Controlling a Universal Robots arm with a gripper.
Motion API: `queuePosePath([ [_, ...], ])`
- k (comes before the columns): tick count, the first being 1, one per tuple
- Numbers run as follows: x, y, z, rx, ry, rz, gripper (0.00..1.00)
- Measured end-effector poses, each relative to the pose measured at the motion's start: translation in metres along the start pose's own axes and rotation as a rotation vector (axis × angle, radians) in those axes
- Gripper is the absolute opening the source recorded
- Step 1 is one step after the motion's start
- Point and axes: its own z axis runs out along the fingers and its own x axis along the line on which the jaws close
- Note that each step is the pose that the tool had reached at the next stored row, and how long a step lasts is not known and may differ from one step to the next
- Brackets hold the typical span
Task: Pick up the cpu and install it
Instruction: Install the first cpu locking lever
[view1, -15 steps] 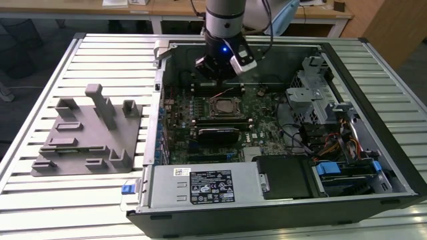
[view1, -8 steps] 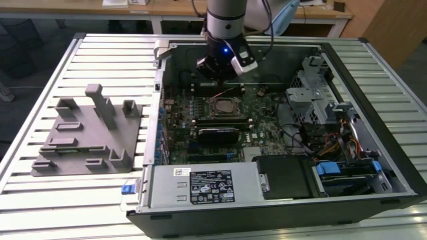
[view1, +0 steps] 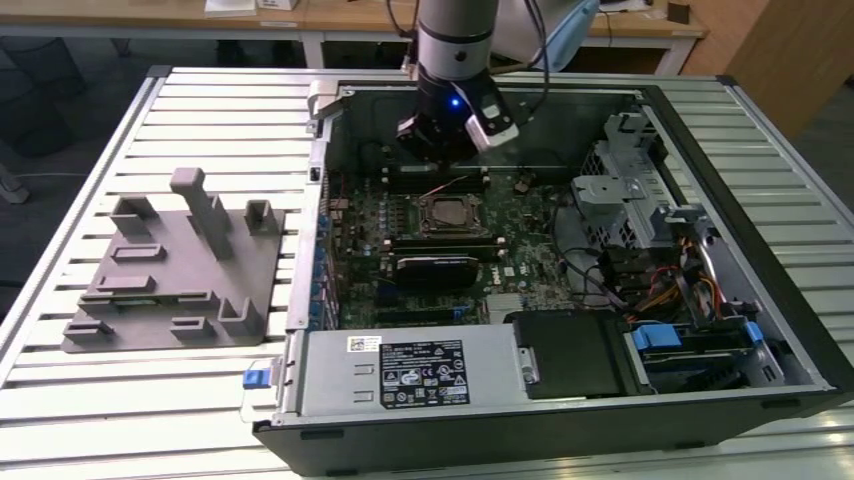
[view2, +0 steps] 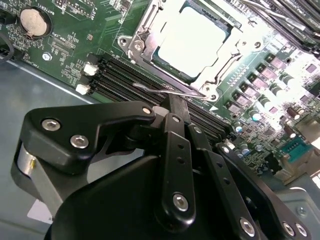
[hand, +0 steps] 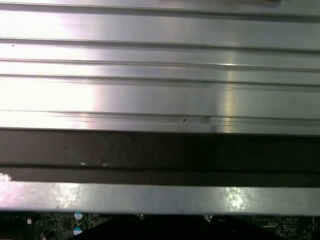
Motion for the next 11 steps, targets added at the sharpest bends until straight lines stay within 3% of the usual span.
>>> queuePosePath([
  [11, -0.0042, -0.0003, 0.0019, 0.0003, 0.0, -0.002, 0.11],
])
